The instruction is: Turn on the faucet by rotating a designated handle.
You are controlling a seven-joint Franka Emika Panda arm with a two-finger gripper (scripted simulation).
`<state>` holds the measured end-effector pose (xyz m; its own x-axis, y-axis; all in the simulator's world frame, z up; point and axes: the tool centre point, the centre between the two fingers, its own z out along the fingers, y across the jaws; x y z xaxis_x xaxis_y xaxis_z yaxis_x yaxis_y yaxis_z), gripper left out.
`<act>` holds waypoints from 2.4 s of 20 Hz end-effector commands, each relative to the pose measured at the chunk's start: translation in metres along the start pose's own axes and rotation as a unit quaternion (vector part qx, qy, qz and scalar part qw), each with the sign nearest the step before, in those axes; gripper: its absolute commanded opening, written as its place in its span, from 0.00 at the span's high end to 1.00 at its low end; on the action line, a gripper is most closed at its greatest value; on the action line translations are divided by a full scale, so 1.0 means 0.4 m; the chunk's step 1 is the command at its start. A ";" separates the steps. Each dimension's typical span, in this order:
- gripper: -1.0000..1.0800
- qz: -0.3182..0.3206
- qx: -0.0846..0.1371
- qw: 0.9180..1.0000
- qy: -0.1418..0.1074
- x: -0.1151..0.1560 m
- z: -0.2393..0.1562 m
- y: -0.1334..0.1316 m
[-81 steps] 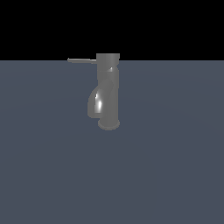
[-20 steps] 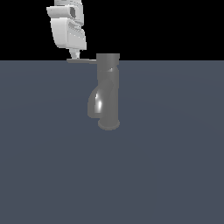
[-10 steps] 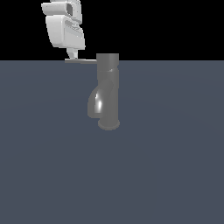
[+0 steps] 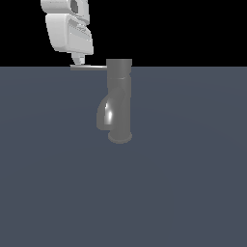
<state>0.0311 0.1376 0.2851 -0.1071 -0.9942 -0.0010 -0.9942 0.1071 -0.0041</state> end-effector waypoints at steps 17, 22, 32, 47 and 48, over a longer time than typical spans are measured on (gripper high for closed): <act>1.00 -0.001 0.000 1.000 0.001 0.040 0.000 0.095; 1.00 -0.001 -0.001 1.000 0.001 0.068 0.000 0.122; 1.00 -0.002 -0.001 1.000 0.001 0.125 -0.001 0.176; 1.00 -0.005 -0.001 1.000 0.001 0.196 -0.001 0.236; 1.00 -0.005 -0.001 1.000 0.001 0.212 -0.001 0.236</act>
<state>-0.0716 0.0742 0.2850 -0.0890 -0.9960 -0.0006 -0.9960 0.0890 -0.0027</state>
